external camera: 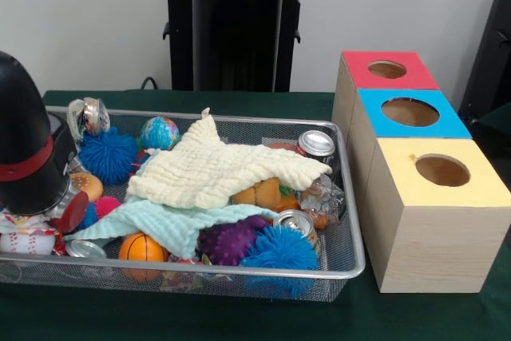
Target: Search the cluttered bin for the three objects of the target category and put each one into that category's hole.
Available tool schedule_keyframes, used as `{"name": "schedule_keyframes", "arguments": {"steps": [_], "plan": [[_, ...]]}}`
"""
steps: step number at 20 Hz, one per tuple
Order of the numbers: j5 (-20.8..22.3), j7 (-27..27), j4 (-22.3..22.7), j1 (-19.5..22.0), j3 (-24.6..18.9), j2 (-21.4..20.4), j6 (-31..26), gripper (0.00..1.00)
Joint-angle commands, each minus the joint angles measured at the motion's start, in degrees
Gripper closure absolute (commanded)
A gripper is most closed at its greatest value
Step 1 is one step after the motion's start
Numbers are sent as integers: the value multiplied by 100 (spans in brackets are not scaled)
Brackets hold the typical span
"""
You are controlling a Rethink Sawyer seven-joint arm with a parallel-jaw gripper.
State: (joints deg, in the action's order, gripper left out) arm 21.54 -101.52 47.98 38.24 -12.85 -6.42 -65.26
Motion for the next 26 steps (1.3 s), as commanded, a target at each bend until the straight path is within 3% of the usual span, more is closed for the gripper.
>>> {"name": "schedule_keyframes", "arguments": {"steps": [1, 3, 8, 12, 16, 21, 26], "plan": [[-74, 613, 440, -61, -534, 899, 562, 100], [-16, 623, 588, -30, -532, 815, 865, 100], [442, 1149, 1250, 127, -625, 399, 2314, 100], [722, 1184, 1655, 195, -604, 77, 3142, 100], [768, 1384, 1661, 334, -779, 28, 3369, 100], [900, 1060, 1792, 293, -767, -152, 3677, 100], [835, 791, 1888, 202, -745, -220, 3550, 100]]}}
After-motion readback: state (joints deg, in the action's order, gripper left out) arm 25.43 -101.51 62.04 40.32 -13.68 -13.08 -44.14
